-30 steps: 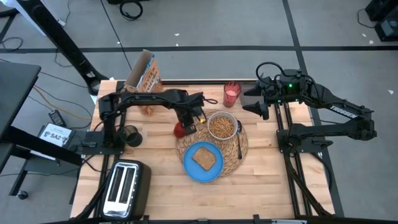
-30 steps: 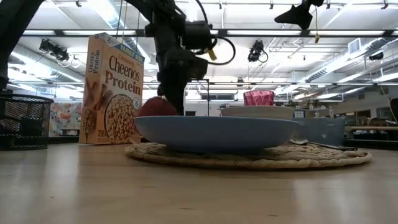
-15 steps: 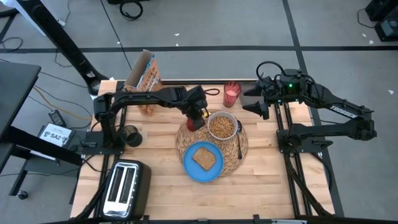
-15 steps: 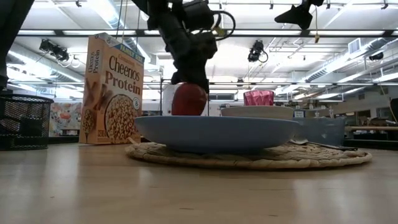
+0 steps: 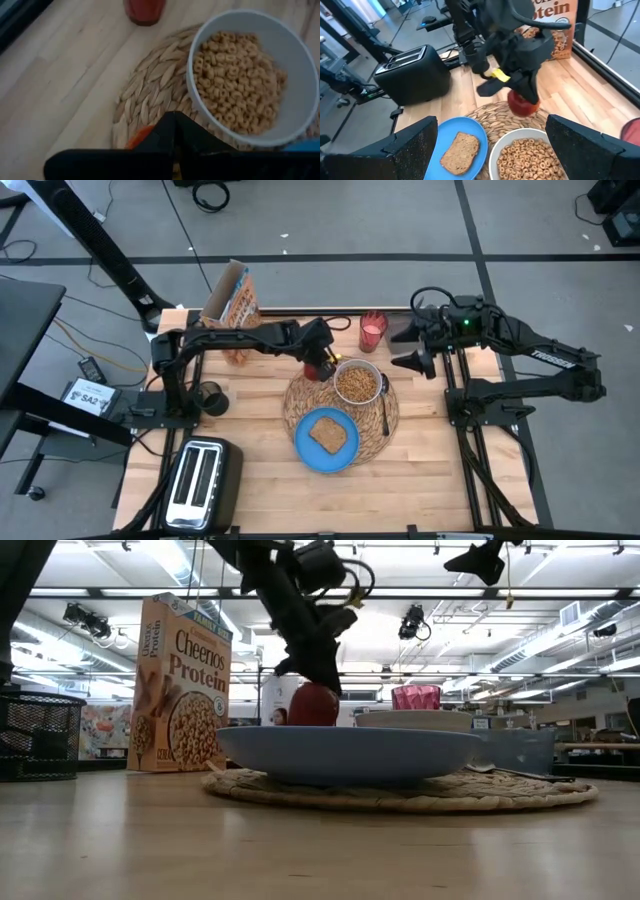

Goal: Arrange a breakfast setting
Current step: Adjust the apple

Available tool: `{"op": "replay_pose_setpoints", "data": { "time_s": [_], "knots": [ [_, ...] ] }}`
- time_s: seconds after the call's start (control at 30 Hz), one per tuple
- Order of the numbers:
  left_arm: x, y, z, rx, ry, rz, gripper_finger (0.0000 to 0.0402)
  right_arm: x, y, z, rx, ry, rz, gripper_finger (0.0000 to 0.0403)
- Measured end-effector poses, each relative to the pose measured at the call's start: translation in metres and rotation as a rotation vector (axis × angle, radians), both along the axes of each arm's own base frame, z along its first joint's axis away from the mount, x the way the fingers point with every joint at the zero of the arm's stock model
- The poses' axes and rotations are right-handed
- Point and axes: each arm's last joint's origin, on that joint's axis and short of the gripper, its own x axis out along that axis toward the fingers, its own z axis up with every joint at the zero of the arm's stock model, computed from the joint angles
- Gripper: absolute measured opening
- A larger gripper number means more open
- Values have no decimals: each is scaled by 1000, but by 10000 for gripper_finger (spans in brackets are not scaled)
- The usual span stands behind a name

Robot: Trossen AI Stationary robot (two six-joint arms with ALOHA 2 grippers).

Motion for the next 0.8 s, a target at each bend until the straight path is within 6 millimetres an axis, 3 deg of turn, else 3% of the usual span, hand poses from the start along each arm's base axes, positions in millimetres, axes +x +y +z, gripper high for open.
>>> {"op": "replay_pose_setpoints", "data": {
  "time_s": [0.17,0.47,0.8],
  "knots": [
    [-3,-9,-26,-29,-63,35,7,1,5,0,10,2,27,373],
    [1,-16,-25,4,-117,93,7,2,9,-1,42,11,44,373],
    [-6,-33,-43,-12,-85,114,7,2,9,-1,50,12,40,373]
  ]
}}
